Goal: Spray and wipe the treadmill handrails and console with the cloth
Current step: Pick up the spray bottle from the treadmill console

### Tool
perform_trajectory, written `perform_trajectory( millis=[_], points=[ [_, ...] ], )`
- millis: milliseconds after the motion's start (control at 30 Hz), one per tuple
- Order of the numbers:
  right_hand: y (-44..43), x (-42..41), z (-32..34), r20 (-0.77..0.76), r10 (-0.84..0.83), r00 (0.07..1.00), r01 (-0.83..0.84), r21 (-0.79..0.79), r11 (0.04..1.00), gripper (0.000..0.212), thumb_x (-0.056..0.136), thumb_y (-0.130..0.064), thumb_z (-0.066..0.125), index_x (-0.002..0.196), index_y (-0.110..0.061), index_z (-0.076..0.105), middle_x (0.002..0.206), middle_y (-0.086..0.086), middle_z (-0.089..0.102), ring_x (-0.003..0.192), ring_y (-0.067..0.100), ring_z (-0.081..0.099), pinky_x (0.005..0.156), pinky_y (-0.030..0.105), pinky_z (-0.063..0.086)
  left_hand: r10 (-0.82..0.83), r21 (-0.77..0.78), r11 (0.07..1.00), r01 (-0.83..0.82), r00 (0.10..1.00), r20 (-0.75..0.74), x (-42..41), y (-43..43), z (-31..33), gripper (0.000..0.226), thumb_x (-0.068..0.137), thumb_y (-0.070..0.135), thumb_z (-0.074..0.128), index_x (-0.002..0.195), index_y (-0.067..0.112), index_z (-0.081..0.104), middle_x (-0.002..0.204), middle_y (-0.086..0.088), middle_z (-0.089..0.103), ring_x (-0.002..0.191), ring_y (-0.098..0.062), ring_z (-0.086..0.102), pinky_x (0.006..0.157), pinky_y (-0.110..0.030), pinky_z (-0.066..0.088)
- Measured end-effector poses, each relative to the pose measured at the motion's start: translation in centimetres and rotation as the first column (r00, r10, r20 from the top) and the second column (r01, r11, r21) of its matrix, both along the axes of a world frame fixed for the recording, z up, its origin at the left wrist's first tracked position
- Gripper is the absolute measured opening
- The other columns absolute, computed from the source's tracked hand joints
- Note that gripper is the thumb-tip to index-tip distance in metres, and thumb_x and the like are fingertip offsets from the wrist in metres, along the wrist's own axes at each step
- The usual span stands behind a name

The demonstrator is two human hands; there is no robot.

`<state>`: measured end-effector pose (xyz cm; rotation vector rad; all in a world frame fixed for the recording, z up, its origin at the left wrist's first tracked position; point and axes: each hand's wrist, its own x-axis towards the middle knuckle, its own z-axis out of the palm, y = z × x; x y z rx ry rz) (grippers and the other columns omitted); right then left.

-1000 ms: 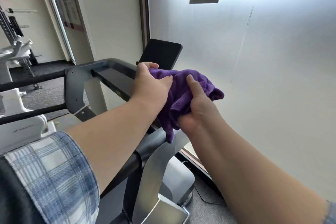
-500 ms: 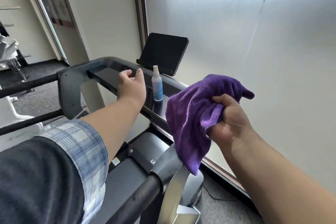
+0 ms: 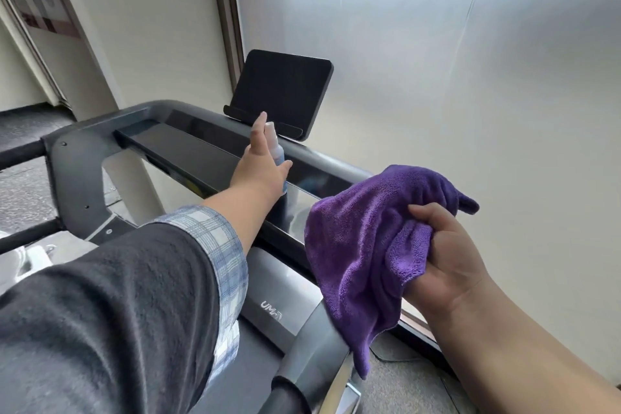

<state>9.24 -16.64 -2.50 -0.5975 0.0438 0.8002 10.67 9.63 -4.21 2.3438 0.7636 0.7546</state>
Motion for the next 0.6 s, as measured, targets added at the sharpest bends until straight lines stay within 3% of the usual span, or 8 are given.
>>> perform_trajectory(
  millis=[133,300,433,533,600],
  points=[
    [-0.7,-0.6,0.3,-0.002,0.024,1.000,-0.024,-0.001,1.000,0.032,0.088,-0.014,0.048,0.107,0.001,0.068,0.109,0.022,0.072,0.094,0.038,0.073,0.081,0.062,0.054,-0.018,0.001,1.000,0.018,0.996,0.089,-1.4,-0.5,0.5,0.080,0.092,0.022,0.065,0.149,0.036,0.011,0.142,-0.009,0.044,0.115,-0.027,0.055,0.086,-0.027,0.033],
    [-1.8,-1.3,1.4,0.001,0.068,0.998,-0.068,0.016,0.998,0.031,0.089,-0.015,0.049,0.109,-0.001,0.068,0.113,0.021,0.071,0.097,0.036,0.072,0.085,0.051,0.056,-0.059,-0.002,0.998,0.061,0.974,0.217,-6.2,-2.8,4.5,0.085,0.091,0.032,0.067,0.151,0.036,0.006,0.149,-0.010,0.037,0.123,-0.027,0.050,0.091,-0.023,0.031],
    [-2.8,-2.5,2.5,0.030,0.170,0.985,-0.171,0.007,0.985,0.046,0.087,-0.016,0.051,0.129,-0.001,0.062,0.122,0.021,0.068,0.106,0.037,0.070,0.089,0.051,0.055,-0.041,-0.008,0.999,0.046,0.956,0.291,-11.2,-5.8,7.8,0.068,0.091,0.028,0.061,0.143,0.040,0.018,0.135,-0.005,0.044,0.103,-0.025,0.054,0.088,-0.028,0.040],
    [-3.6,-3.5,3.4,0.053,0.248,0.967,-0.249,0.007,0.968,0.056,0.084,-0.016,0.054,0.138,-0.002,0.056,0.124,0.020,0.067,0.108,0.038,0.069,0.084,0.055,0.056,-0.030,-0.070,0.996,0.062,0.921,0.387,-15.0,-8.6,9.6,0.072,0.084,0.025,0.061,0.132,0.061,0.022,0.112,-0.004,0.058,0.083,-0.029,0.065,0.082,-0.047,0.054],
    [-4.2,-4.3,3.8,0.064,0.292,0.954,-0.295,0.029,0.955,0.057,0.084,-0.016,0.054,0.140,-0.003,0.055,0.126,0.019,0.067,0.112,0.038,0.067,0.089,0.052,0.055,0.015,-0.062,0.998,0.014,0.903,0.430,-17.5,-10.6,10.3,0.076,0.082,0.023,0.061,0.126,0.071,0.021,0.101,-0.002,0.063,0.077,-0.027,0.066,0.078,-0.049,0.057]
  ],
)
